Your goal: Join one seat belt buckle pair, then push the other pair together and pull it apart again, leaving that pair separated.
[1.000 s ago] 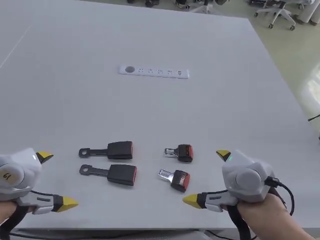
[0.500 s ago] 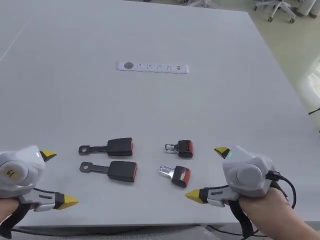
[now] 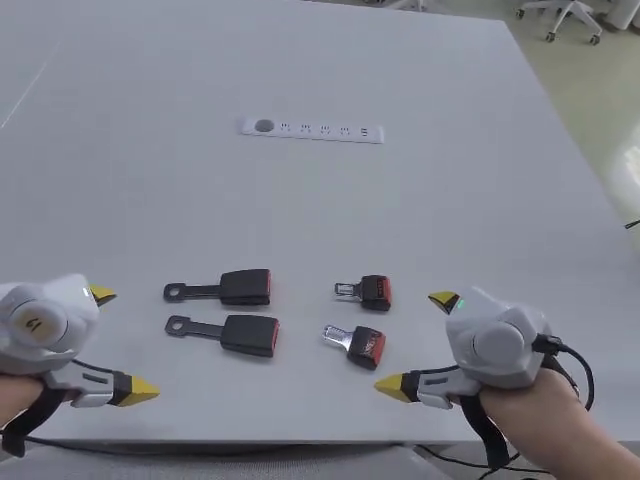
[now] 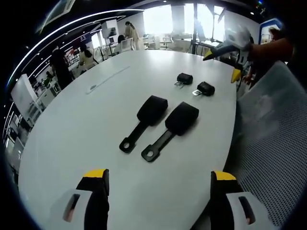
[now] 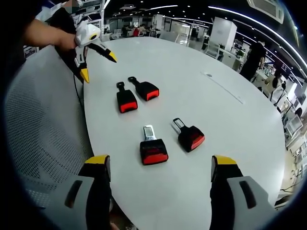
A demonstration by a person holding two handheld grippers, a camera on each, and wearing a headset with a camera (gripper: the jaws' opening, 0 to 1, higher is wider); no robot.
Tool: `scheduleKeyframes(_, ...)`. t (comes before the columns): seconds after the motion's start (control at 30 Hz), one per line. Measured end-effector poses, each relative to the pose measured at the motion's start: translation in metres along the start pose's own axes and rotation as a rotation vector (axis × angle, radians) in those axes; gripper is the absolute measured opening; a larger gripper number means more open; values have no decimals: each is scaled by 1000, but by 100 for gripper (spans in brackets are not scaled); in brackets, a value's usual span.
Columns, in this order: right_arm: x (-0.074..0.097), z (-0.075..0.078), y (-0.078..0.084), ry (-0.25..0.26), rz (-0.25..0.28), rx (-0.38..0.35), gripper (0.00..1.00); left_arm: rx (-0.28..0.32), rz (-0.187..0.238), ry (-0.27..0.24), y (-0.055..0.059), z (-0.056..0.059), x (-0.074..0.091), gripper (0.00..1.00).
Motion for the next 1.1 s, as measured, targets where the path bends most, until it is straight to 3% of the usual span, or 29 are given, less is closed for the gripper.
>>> scheduleKeyframes(0.07,0,-1,0,-6,-3,3,86,-32,-9,-25,-2,-3,1,90)
scheduleKeyframes(0.27,-1,-2,0,-20,-11,13,81,-38,-12,-14,-11,-4,1,87)
scheduleKeyframes(0.33,-2,-2,0,-29,-12,12,79,-49,-19,14,-15,-1,-1,85)
scheduleKeyframes(0.43,-2,1,-2,-13,9,27,83,-80,-27,29,-20,-1,-4,82)
scheduleKeyframes(0.63,-5,0,-2,-42,-3,22,73,-140,-46,76,-30,0,-12,73)
scheduleKeyframes(0.73,-8,0,-3,-39,0,27,75,-166,-48,91,-39,1,-19,73)
scheduleKeyframes(0.8,-9,-1,-3,-61,-11,11,68,-179,-51,109,-43,3,-23,72)
scheduleKeyframes(1.1,-17,-5,-5,-106,-31,38,57,-227,-49,183,-57,10,-46,67)
Point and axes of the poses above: the centre of the closed fingertips' face, and the gripper's own axes: x roughly backward along the fingers, z roughly to its right, y roughly out of its underside, the point moved 6 cm from there along x, roughly backward along the fingers, and after that the axes turned 4 degrees about y, right-handed, at the moved point
